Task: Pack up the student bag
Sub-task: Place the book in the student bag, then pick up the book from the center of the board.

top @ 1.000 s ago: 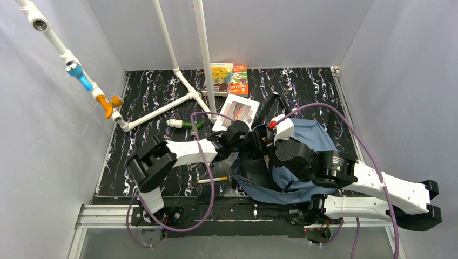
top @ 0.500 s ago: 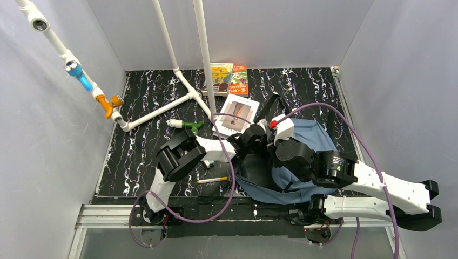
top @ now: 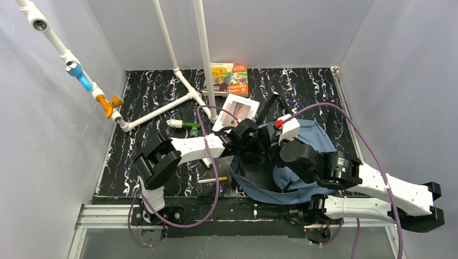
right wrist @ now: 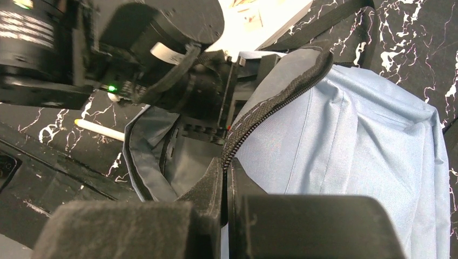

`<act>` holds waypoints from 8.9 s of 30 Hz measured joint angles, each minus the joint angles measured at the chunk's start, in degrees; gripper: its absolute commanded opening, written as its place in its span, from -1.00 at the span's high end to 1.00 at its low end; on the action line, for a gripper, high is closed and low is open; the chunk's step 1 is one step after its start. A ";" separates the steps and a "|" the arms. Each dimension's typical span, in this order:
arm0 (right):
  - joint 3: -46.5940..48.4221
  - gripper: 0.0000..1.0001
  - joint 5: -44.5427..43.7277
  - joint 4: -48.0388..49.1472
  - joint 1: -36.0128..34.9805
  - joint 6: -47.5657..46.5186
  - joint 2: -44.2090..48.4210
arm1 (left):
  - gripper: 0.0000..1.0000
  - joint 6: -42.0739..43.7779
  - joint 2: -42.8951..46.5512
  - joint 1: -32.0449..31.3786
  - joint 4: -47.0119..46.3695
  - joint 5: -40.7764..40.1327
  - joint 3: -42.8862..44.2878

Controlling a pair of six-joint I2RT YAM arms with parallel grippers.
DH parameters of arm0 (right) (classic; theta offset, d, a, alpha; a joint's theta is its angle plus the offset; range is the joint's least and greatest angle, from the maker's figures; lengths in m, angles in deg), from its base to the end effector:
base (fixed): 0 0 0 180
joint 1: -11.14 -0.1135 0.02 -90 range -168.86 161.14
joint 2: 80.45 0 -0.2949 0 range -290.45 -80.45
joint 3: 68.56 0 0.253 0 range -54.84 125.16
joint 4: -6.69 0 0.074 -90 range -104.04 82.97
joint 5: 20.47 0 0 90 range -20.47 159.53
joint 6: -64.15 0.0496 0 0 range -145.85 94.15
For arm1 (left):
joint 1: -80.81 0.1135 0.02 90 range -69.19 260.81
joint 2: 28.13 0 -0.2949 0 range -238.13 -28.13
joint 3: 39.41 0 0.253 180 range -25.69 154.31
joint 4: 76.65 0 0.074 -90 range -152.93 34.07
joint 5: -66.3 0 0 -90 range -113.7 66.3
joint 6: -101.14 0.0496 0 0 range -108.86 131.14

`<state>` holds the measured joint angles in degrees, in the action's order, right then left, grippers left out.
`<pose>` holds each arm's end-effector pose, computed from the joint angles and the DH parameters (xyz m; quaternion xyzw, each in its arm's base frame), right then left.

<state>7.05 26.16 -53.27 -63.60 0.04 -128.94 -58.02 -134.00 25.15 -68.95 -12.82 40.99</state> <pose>0.0703 0.1282 0.3900 -0.1765 0.8161 0.1349 0.5336 0.2358 -0.3618 0.2212 -0.0581 0.8748 -0.4585 0.1455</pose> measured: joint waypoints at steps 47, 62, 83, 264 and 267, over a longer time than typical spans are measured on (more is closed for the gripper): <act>-4.31 -0.97 44.41 50.23 37.55 23.80 -36.52 | -0.96 24.39 71.54 0.96 43.85 -28.13 -9.20; 32.06 -0.80 44.83 59.28 43.28 33.97 -79.62 | -0.97 25.53 75.71 0.96 44.35 -27.36 -9.20; 58.25 -0.71 35.15 38.21 43.10 35.21 -93.35 | -0.96 28.44 75.47 0.96 44.68 -27.39 -7.56; -28.46 -0.34 46.10 58.66 36.74 59.28 0.52 | 1.00 -6.51 36.41 -3.50 -45.75 -44.04 -33.92; -24.94 -0.77 46.99 50.49 36.74 49.46 0.81 | 1.00 -2.29 38.25 -3.06 -43.93 -45.31 -35.65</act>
<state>-17.89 73.15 -2.78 -26.85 49.50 -128.13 -60.32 -95.75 22.09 -112.88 -58.13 5.34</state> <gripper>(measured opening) 0.698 0.240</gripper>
